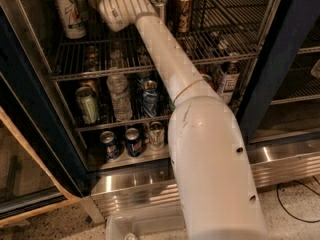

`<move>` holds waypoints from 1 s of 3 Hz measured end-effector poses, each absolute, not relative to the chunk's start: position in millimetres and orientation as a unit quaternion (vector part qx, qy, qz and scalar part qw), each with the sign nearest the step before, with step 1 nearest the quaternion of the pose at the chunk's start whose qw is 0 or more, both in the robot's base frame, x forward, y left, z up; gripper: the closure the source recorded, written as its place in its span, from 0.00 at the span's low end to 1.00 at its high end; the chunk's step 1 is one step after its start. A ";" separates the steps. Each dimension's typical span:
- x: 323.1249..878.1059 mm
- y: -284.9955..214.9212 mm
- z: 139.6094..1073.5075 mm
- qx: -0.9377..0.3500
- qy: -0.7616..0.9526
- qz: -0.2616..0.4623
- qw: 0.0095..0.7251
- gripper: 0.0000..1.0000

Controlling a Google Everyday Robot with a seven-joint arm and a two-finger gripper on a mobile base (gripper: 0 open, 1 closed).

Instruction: Pick redbull can from top shelf of fridge

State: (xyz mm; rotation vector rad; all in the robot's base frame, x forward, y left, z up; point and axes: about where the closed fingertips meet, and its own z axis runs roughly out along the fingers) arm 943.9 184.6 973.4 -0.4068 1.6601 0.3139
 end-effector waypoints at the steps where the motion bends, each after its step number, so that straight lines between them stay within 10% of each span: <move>1: 943.0 183.4 974.9 -0.173 0.728 0.138 0.649 1.00; 3: 923.8 181.5 998.7 -0.169 0.709 0.143 0.670 1.00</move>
Offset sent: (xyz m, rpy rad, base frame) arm 0.0000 0.0000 0.0000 0.0000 0.0000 0.0000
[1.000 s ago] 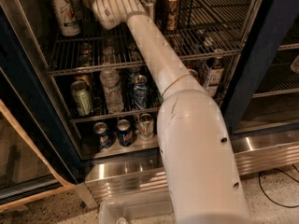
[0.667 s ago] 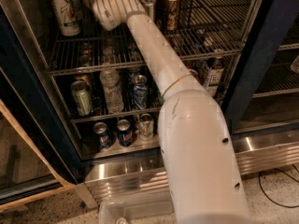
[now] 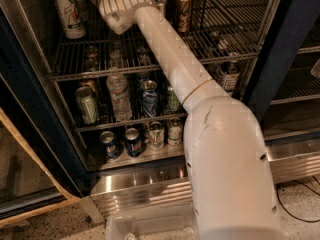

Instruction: Pick redbull can from top shelf of fridge

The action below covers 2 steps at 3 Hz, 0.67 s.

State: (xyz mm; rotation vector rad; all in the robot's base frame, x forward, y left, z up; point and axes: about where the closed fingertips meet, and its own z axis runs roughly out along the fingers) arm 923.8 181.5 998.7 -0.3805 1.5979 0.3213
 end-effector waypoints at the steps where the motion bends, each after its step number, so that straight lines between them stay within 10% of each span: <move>1: 905.0 187.9 1015.3 -0.179 0.691 0.143 0.685 1.00; 2: 892.4 191.3 1023.5 -0.184 0.682 0.143 0.694 1.00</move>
Offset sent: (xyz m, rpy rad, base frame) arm -0.0556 0.0118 0.0320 -0.0040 -0.1115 0.0293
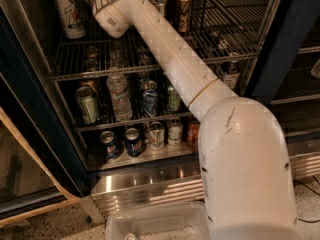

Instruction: Pick redbull can from top shelf of fridge

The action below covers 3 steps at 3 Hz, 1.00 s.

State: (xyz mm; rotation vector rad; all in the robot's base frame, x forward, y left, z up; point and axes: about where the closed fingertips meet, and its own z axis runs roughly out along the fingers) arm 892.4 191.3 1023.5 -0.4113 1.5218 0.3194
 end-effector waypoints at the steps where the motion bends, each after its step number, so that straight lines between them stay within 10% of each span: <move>1: 877.1 197.8 1031.0 -0.194 0.675 0.143 0.698 1.00; 3: 846.6 193.3 1032.0 -0.189 0.680 0.135 0.696 1.00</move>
Offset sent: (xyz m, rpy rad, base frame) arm -0.0402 0.0122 0.0155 -0.0195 -0.0413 0.0288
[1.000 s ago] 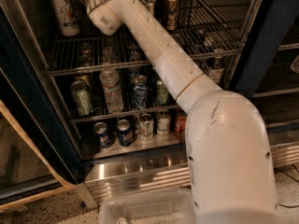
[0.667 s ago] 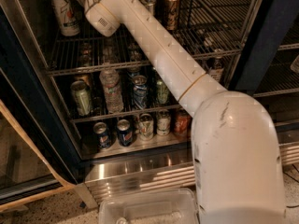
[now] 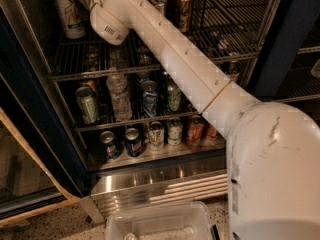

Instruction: Pick redbull can from top shelf of fridge

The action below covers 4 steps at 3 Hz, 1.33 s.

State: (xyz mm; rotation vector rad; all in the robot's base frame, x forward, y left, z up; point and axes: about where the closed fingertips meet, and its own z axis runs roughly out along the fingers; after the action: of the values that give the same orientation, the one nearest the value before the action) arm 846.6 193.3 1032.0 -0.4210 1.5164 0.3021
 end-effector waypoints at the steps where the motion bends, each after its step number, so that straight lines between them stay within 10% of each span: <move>1: 828.9 188.9 1026.0 -0.177 0.686 0.130 0.694 1.00; 4: 789.0 180.5 1014.4 -0.153 0.696 0.120 0.692 1.00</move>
Offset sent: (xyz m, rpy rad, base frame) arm -0.0741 -0.0131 -0.0177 0.0142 0.0180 -0.0676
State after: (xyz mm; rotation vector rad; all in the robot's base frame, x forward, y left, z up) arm 789.0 180.5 1014.4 -0.3411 1.5551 0.2679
